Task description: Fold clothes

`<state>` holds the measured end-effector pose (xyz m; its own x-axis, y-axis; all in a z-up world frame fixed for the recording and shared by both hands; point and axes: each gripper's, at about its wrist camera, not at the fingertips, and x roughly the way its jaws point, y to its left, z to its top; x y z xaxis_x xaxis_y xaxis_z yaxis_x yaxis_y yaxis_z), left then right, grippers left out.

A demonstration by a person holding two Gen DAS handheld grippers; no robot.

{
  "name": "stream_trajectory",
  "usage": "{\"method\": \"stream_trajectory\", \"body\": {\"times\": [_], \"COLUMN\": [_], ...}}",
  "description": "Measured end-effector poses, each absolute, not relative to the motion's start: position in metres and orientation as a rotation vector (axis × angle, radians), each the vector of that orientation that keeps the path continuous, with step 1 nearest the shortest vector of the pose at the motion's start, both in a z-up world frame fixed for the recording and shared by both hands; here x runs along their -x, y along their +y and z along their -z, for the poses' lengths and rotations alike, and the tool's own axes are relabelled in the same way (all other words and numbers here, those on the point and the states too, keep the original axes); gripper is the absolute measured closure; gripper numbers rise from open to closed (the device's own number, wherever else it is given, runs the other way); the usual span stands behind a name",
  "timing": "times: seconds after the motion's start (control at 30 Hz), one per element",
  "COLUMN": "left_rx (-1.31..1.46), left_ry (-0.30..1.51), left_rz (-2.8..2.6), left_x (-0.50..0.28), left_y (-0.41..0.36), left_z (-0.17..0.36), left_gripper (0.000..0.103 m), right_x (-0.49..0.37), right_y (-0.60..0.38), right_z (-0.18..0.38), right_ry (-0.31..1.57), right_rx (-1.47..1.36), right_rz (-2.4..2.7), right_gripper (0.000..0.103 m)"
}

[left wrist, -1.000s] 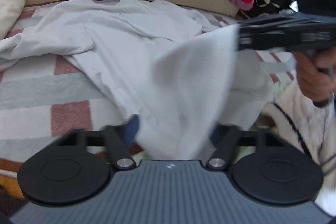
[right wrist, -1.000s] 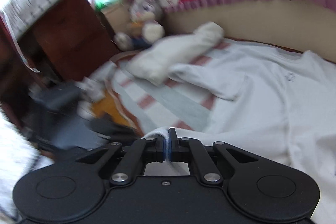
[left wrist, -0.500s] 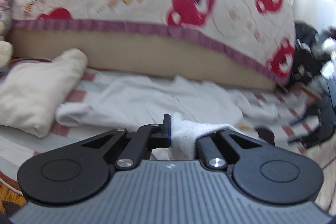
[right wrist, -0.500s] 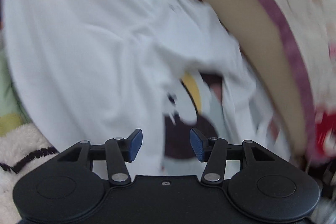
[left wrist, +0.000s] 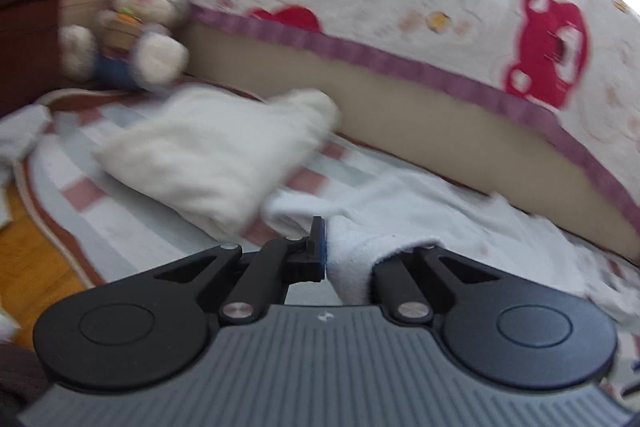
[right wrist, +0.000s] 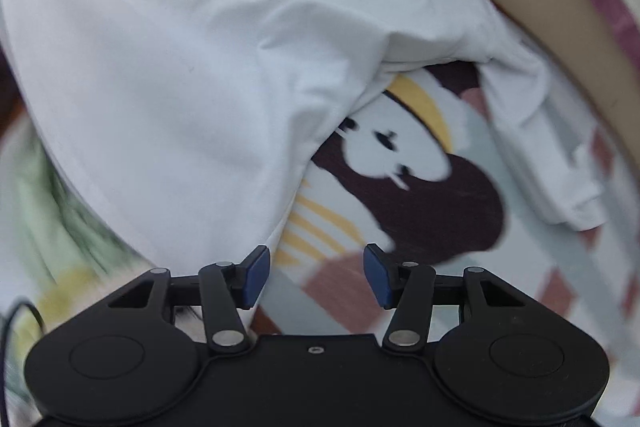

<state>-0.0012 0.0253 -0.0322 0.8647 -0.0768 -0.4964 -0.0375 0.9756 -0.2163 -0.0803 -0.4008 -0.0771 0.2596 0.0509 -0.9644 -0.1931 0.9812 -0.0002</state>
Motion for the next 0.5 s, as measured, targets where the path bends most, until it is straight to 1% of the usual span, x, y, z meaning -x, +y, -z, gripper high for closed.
{"method": "stream_trajectory", "body": {"times": [0.13, 0.17, 0.2, 0.27, 0.3, 0.4, 0.5], "left_rx": [0.163, 0.154, 0.153, 0.165, 0.174, 0.203, 0.235], "left_ry": [0.639, 0.654, 0.656, 0.657, 0.662, 0.732, 0.790], "left_rz": [0.018, 0.018, 0.014, 0.013, 0.015, 0.017, -0.014], "left_x": [-0.004, -0.003, -0.003, -0.011, -0.018, -0.050, -0.069], "left_y": [0.021, 0.020, 0.021, 0.028, 0.032, 0.040, 0.037], "left_z": [0.056, 0.060, 0.063, 0.062, 0.060, 0.056, 0.057], "left_gripper": [0.101, 0.101, 0.101, 0.101, 0.101, 0.101, 0.099], "right_x": [0.063, 0.063, 0.066, 0.070, 0.072, 0.071, 0.067], "right_y": [-0.412, -0.413, -0.410, -0.403, -0.391, -0.357, -0.324], "right_z": [0.094, 0.092, 0.087, 0.076, 0.070, 0.057, 0.065], "right_ry": [1.345, 1.316, 1.274, 1.191, 1.159, 1.106, 1.145], "right_rx": [-0.123, -0.162, -0.162, -0.154, -0.103, 0.001, 0.032], "right_rz": [-0.115, -0.094, -0.096, -0.106, -0.149, -0.308, -0.456], "right_gripper": [0.045, 0.045, 0.046, 0.055, 0.062, 0.063, 0.063]}}
